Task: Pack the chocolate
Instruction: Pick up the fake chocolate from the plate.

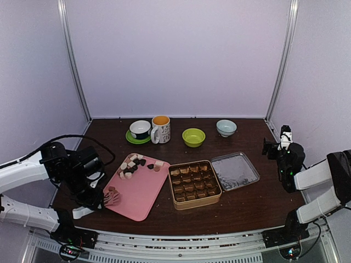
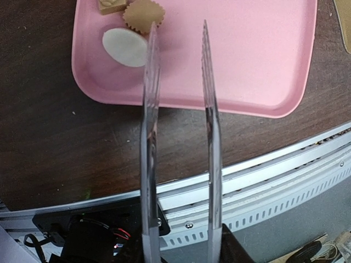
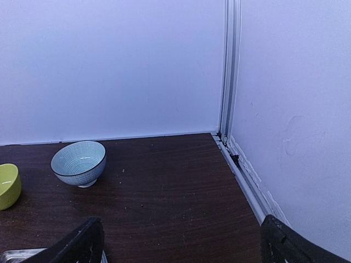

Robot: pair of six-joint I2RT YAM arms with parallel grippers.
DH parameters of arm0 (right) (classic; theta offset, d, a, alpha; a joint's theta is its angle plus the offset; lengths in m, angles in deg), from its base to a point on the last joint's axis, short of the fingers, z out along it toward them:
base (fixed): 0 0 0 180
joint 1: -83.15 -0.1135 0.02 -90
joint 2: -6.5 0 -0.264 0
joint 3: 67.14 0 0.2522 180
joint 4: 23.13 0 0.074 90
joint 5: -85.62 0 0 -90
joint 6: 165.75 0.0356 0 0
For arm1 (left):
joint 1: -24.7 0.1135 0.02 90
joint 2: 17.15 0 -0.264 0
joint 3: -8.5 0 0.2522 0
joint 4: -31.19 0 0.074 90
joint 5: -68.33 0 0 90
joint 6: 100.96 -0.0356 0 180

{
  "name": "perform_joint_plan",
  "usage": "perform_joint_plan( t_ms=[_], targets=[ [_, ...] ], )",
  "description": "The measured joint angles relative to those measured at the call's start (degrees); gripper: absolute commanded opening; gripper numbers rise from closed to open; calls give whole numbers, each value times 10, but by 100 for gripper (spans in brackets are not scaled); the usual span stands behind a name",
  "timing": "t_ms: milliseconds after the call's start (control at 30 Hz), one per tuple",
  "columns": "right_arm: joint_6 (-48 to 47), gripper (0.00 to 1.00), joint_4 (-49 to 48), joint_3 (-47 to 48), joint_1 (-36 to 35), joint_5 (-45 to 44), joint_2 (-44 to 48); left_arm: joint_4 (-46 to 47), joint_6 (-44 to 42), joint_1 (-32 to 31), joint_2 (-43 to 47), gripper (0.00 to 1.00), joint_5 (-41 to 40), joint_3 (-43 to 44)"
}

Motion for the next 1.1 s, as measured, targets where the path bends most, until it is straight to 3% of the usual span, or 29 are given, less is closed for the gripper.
perform_joint_plan(
  t_ms=[800, 1100],
  targets=[
    [0, 100, 0, 0, 0, 0, 0, -2, -3, 16, -33, 45, -53, -35],
    [0, 100, 0, 0, 0, 0, 0, 13, -11, 23, -47, 43, -68, -35]
  ],
)
